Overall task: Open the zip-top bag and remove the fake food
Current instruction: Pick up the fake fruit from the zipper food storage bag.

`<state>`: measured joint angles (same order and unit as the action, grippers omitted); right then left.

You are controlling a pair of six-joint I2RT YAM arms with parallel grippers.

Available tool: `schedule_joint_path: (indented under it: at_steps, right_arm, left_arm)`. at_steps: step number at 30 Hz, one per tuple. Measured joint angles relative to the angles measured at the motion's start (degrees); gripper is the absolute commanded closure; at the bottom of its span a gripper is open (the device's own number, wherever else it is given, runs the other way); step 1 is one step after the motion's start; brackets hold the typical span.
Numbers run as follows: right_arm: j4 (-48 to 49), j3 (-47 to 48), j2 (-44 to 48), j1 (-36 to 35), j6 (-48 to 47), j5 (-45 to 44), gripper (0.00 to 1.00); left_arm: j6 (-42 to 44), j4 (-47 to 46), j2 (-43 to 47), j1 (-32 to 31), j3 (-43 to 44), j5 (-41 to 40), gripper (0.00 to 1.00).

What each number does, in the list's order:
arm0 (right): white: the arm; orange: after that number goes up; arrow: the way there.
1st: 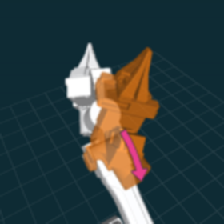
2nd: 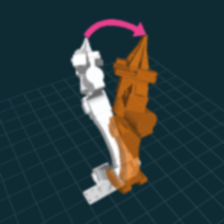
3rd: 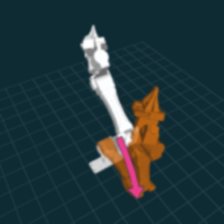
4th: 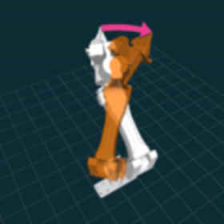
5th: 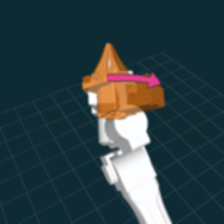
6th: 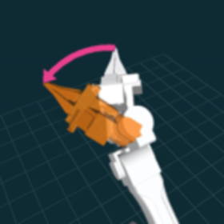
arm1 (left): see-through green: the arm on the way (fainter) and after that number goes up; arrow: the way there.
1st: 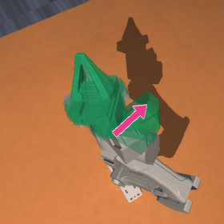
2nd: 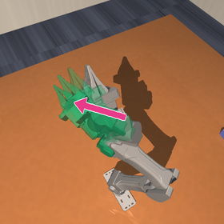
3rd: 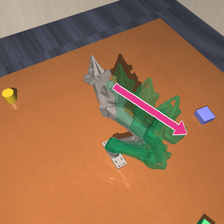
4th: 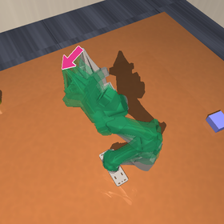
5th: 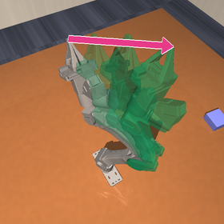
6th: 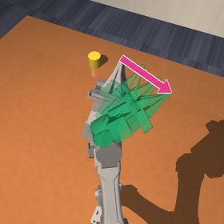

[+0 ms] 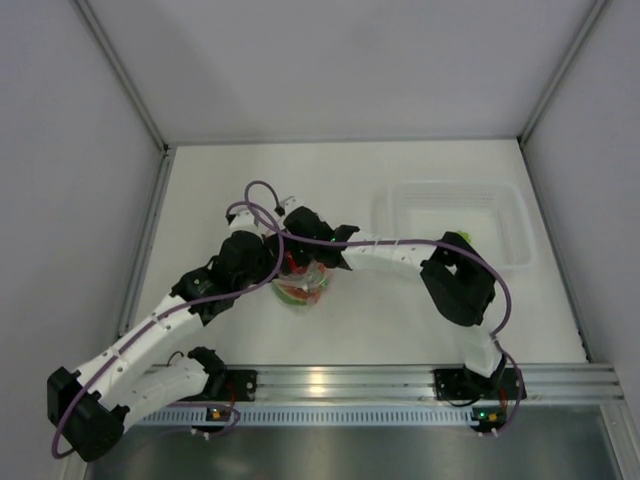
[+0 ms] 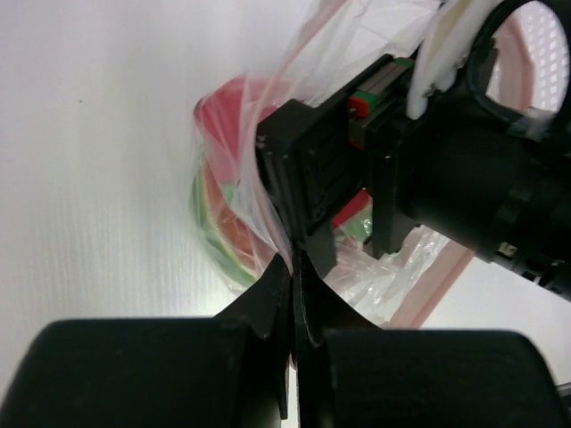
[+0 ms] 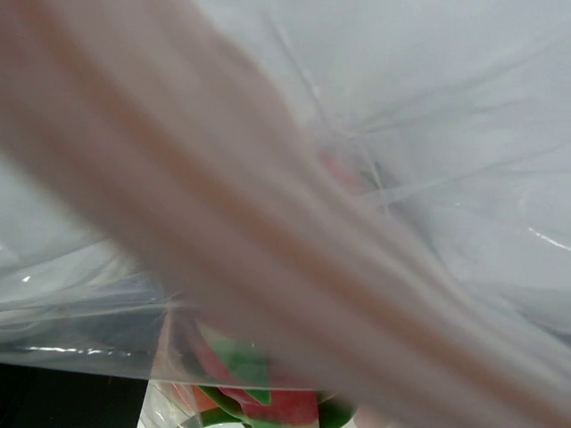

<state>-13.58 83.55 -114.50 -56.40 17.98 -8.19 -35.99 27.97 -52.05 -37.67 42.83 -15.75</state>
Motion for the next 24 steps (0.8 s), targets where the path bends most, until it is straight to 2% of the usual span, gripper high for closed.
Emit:
schedule_joint_path:
  at_steps: [8,9,10,11,12,16,18,19,24]
  right_arm:
    - [-0.6,3.4,-2.7,-0.4,-0.9,-0.7,0.01]
    - [-0.5,3.6,-3.0,-0.4,-1.0,-0.8,0.03]
    - [-0.3,3.6,-3.0,-0.4,-1.0,-0.9,0.08]
    - [-0.1,3.5,-3.0,-0.5,-1.0,-1.1,0.18]
    - [0.1,3.3,-2.9,-0.5,-1.0,-1.2,0.38]
    - [3.9,-1.4,-0.3,-0.6,0.1,-2.4,0.57]
    - [4.2,-3.5,1.4,-0.7,0.2,-2.8,0.71]
    - [4.2,-4.5,2.2,-0.8,0.2,-2.9,0.76]
    - [3.1,-8.2,5.7,-1.6,0.1,-4.2,0.80]
  left_arm:
    - [0.0,-0.5,0.4,0.0,0.0,-0.2,1.00]
    - [0.0,-0.6,0.5,0.0,0.0,-0.3,1.00]
    - [0.0,-0.6,0.6,0.0,0.0,-0.4,1.00]
    - [-0.1,-0.6,0.6,0.0,0.0,-0.3,1.00]
    - [-0.1,-0.8,0.7,0.0,0.0,-0.2,1.00]
    - [-0.3,-1.8,0.9,-0.6,0.0,0.8,1.00]
    - [-0.7,-2.3,1.0,-0.9,0.0,0.9,1.00]
    - [-1.1,-2.5,1.1,-1.0,0.0,0.8,1.00]
    - [-2.9,-3.5,1.2,-1.3,0.0,-2.0,1.00]
